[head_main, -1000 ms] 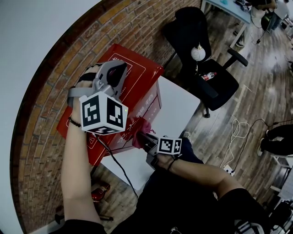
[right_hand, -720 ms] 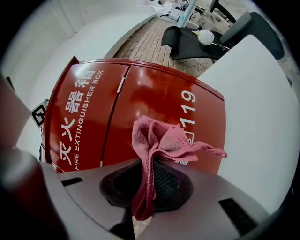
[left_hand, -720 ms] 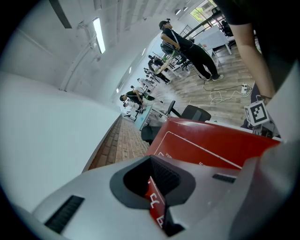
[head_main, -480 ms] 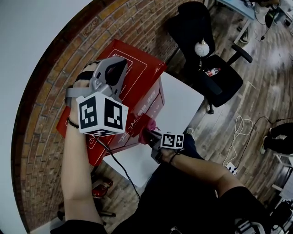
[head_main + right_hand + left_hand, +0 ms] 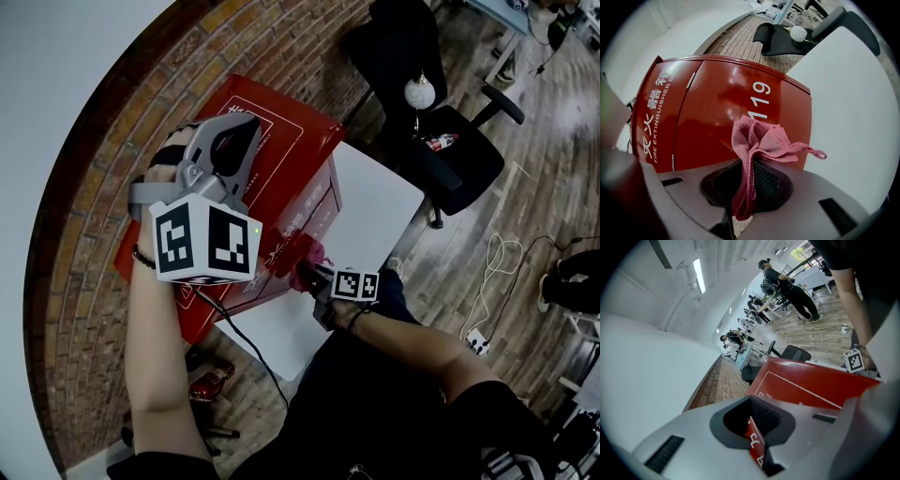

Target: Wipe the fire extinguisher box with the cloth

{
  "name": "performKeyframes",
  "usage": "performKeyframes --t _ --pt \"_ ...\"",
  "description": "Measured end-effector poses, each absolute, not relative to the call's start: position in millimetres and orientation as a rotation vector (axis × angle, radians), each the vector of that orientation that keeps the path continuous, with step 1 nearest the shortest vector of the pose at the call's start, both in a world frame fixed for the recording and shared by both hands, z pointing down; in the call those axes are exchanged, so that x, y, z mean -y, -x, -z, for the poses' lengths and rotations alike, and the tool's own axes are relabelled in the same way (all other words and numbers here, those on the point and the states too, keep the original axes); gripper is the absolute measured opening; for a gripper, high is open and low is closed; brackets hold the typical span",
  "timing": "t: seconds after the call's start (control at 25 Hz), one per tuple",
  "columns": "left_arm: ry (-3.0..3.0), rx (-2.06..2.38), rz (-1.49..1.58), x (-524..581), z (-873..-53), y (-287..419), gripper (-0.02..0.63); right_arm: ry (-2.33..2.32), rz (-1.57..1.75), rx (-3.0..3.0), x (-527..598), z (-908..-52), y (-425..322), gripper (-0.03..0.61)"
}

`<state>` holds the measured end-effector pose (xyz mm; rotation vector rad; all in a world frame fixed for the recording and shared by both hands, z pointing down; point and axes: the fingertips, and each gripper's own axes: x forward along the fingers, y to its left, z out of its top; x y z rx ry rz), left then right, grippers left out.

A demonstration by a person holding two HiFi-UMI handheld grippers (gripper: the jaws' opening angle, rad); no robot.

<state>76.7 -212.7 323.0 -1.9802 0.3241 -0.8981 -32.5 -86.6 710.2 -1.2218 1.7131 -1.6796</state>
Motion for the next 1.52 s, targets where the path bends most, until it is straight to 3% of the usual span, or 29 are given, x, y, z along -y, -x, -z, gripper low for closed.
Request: performKeyframes --t 1.52 --pt "1.981 -0.293 0.908 207 -326 -81 0.029 1.295 1.953 -1.719 85 -823 25 0.061"
